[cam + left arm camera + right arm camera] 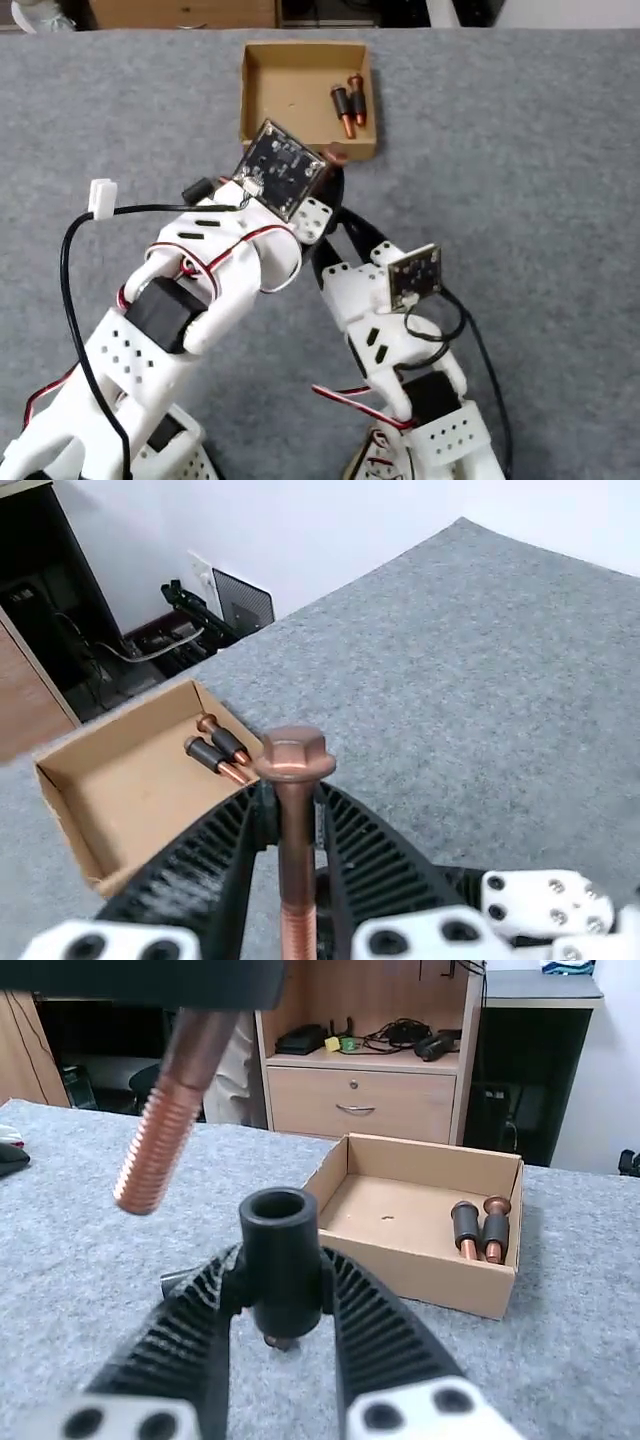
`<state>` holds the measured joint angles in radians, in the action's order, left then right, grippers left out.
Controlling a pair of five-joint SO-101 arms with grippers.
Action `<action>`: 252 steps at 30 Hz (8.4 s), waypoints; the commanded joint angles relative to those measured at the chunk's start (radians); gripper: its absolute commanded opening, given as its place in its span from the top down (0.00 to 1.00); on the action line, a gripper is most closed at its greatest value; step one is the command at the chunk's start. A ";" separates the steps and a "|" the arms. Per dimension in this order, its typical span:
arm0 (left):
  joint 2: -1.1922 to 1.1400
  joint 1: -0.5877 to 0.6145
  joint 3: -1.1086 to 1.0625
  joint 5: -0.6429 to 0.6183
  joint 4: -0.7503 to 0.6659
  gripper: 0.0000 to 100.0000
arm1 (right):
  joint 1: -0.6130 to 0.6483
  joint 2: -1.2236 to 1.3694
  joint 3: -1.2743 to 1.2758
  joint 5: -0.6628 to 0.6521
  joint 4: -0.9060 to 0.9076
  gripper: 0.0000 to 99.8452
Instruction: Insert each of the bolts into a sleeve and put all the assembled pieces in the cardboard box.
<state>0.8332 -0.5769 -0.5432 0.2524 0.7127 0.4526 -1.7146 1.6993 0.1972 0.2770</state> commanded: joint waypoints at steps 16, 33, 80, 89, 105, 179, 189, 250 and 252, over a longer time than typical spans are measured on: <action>0.073 0.103 -0.161 -0.226 -0.373 0.98 | 0.012 0.010 -0.001 0.089 -0.028 1.00; 0.168 -0.020 -0.284 -0.092 -0.503 0.98 | 0.013 0.012 0.001 -0.012 0.034 1.00; 0.231 0.026 -0.396 -0.238 -0.591 0.98 | 0.015 0.012 0.001 0.011 0.031 1.00; 0.033 0.025 -0.379 -0.183 -0.756 0.98 | 0.015 0.012 0.001 0.011 0.031 1.00; 0.010 0.018 -0.390 -0.190 -0.612 0.98 | 0.012 0.010 0.001 0.011 0.031 1.00; -0.042 0.055 -0.006 -0.184 0.140 0.74 | 0.031 0.002 0.001 0.002 0.051 1.00; -0.031 0.095 -0.002 -0.192 0.143 0.74 | 0.028 0.002 0.001 -0.032 0.051 1.00; 0.648 0.655 -0.901 -0.362 0.078 0.98 | -0.285 2.118 -1.629 -0.181 -0.288 0.99; 0.648 0.654 -0.904 -0.362 0.078 0.98 | -0.283 2.169 -1.682 -0.199 -0.288 0.99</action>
<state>1.4684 0.0829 -1.4500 -0.1051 0.8124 0.1841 0.4350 0.1435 0.0299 0.0161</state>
